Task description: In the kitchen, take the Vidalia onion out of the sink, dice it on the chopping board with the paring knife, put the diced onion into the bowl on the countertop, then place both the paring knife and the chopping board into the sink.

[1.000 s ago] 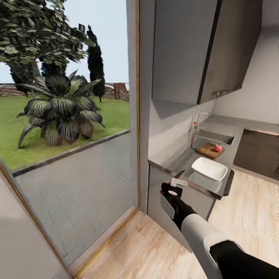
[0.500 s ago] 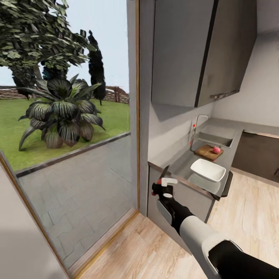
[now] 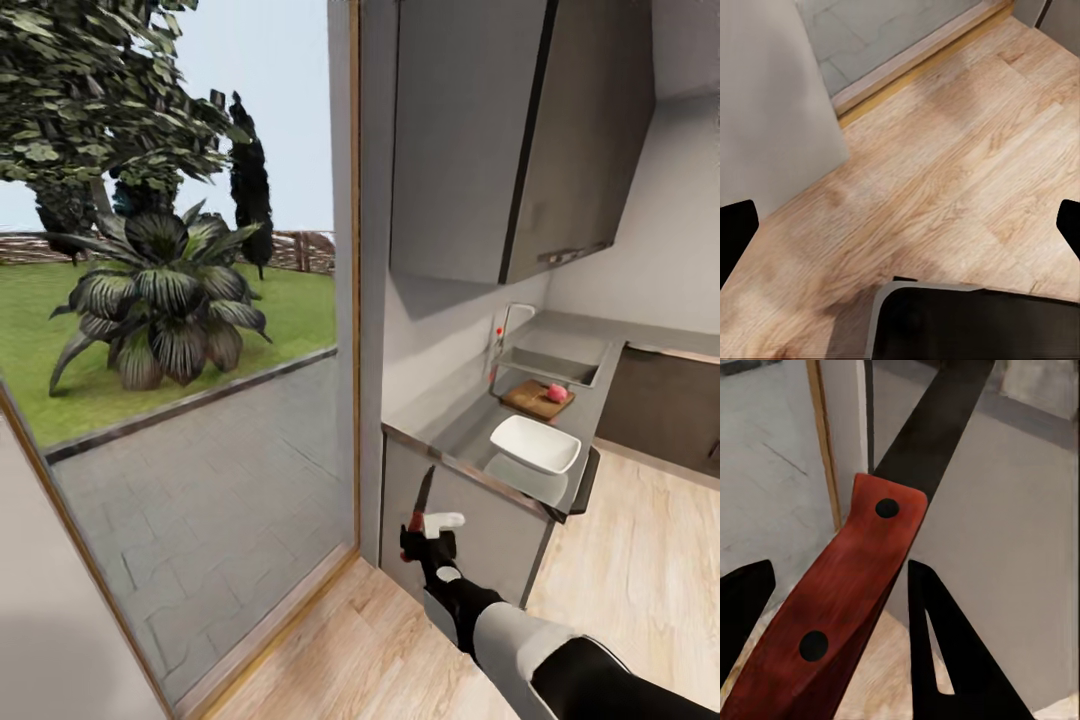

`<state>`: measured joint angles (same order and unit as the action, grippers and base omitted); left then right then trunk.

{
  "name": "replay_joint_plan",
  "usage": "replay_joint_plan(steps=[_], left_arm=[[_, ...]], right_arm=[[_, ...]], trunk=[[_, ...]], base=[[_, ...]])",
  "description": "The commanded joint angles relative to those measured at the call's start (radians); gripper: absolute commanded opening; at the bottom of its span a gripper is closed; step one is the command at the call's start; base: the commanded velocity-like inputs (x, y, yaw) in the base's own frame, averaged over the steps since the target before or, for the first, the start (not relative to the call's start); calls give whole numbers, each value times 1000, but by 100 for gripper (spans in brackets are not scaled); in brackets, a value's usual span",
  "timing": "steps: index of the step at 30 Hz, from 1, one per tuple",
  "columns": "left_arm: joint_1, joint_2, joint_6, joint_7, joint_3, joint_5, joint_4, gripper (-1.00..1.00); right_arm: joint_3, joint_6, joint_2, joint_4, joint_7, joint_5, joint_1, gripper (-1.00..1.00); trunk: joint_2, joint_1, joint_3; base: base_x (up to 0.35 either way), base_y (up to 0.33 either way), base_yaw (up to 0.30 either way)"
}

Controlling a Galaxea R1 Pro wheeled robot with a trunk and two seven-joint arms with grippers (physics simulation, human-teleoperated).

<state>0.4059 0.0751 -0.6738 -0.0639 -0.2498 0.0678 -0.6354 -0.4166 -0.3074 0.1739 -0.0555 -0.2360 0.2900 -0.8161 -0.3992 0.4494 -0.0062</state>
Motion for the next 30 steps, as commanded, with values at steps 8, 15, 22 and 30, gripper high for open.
replay_joint_plan(steps=[8,15,22,30], left_arm=[[-2,1,-1,-7,-8,7,8,100],[-3,0,-1,-5,-8,8,7,100],[-5,-1,0,-2,-9,7,7,100],[-16,-1,0,-1,-9,6,8,100]], right_arm=[[-13,-170,1,39,1,-15,165,-100],[-13,-331,1,40,0,-160,353,-100],[-13,-486,-72,40,-1,-185,551,-100],[-11,-529,-84,40,-3,-185,692,-100]], trunk=[[-1,1,12],[-1,1,23],[-1,1,34],[-1,1,47]], base=[[0,0,0],[0,0,0],[0,0,0],[0,0,0]])
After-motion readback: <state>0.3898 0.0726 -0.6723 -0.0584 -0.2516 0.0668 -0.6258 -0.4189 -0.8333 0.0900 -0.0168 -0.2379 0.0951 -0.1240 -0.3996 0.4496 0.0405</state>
